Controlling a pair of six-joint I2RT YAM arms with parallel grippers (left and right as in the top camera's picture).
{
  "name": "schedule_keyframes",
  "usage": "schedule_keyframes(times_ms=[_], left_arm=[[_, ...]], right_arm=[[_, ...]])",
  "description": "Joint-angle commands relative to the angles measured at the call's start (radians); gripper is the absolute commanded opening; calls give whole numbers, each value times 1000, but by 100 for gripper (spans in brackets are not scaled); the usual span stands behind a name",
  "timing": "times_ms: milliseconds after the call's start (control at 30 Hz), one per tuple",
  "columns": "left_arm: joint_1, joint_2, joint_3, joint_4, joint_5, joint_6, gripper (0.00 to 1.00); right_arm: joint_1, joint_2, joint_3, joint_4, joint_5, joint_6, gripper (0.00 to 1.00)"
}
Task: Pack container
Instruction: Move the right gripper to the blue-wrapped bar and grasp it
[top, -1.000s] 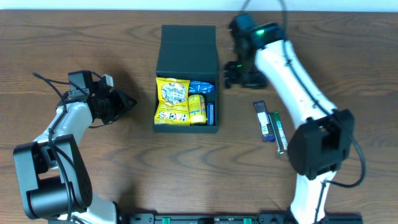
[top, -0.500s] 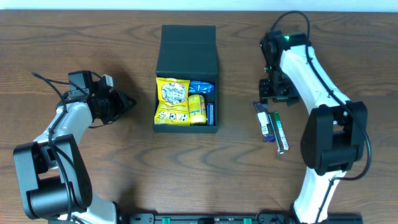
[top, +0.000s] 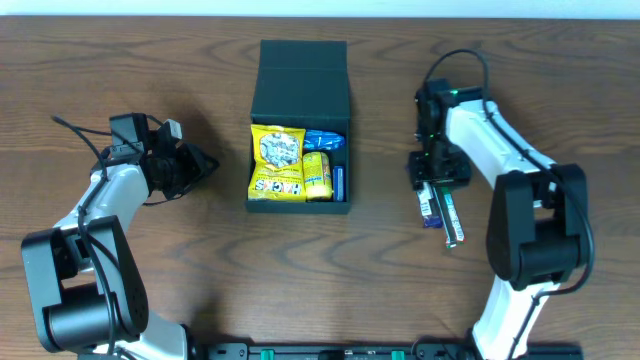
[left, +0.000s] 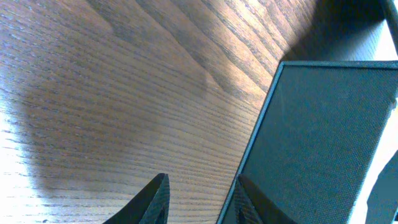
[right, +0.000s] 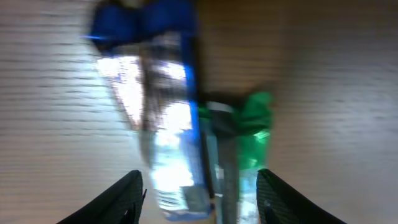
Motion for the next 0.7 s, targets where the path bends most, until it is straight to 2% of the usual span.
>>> schedule_keyframes(times_ms=[0,367,667], left_arm=[[2,11,23,1,-14,14,36],[2,11,23,1,-14,14,35],[2,11,23,1,-14,14,35]], right_arm=[[37,-28,-6,30,-11,-18,58],[42,-27,-49,146,3,-18,57],[42,-11,-54,188,3,-48,53]])
